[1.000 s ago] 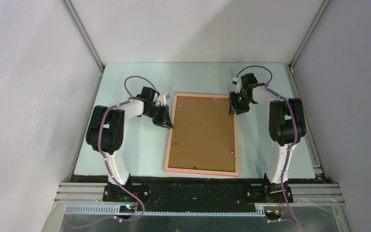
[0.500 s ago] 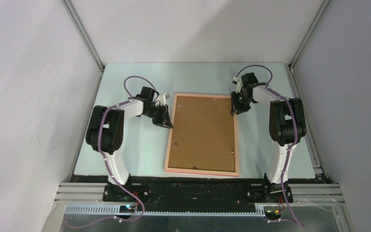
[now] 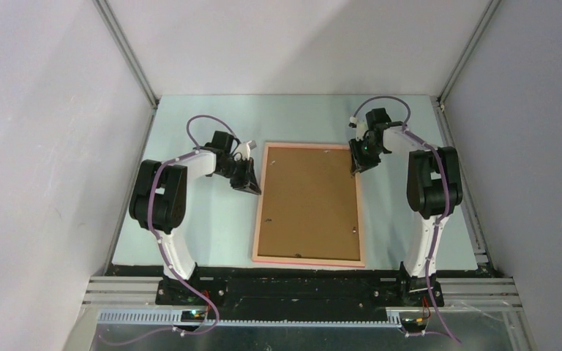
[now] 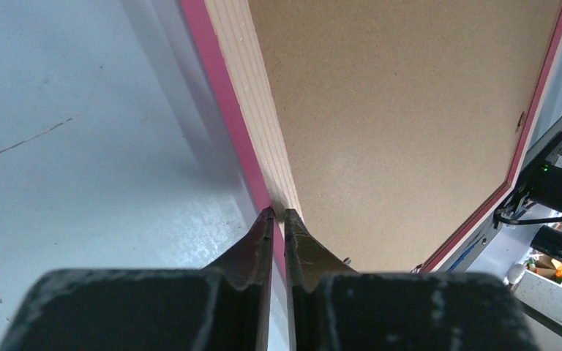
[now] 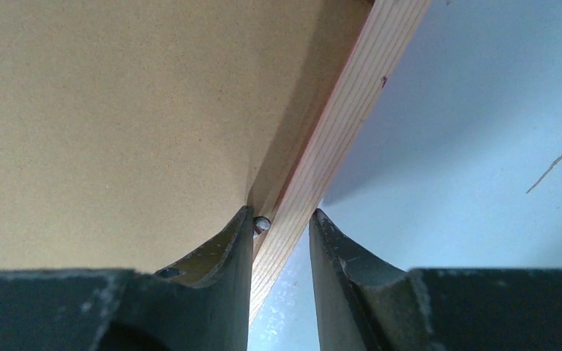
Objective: Put the photo into the frame
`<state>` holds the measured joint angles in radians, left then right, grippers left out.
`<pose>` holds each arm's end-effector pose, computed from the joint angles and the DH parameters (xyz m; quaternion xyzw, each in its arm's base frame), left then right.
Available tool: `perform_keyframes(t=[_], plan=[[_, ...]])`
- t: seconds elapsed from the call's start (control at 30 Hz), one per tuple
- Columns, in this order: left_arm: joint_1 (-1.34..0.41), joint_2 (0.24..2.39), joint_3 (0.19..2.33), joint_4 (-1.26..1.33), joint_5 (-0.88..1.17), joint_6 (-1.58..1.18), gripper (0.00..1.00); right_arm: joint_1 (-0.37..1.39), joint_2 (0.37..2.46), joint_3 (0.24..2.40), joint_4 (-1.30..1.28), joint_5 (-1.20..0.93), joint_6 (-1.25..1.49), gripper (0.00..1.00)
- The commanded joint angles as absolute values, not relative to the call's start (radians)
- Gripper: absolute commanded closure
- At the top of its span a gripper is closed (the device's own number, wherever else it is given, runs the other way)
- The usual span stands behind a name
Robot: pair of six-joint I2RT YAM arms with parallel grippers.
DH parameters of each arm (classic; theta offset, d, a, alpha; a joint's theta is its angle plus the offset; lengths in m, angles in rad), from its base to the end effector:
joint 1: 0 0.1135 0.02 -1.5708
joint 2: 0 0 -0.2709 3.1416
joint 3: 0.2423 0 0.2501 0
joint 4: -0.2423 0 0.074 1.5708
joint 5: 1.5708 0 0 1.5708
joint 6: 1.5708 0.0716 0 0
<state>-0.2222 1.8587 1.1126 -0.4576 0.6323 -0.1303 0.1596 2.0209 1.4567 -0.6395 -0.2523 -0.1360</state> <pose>0.3450 -0.1213 0.1295 0.0996 0.9309 -0.3314 0.1172 0.4183 0.0854 0.1445 -0.1663 0.9614 0.1258 0.1796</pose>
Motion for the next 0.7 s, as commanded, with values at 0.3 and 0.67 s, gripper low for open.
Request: perform_keyframes(t=[0.3, 0.67], plan=[[-0.228, 1.823, 1.116, -0.434, 0.673, -0.130, 0.85, 0.152, 2.078, 1.556, -0.784, -0.326, -0.311, 0.65], [-0.231, 1.848, 1.127, -0.413, 0.676, -0.173, 0.53, 0.107, 2.101, 1.593, -0.784, -0.435, -0.169, 0.47]])
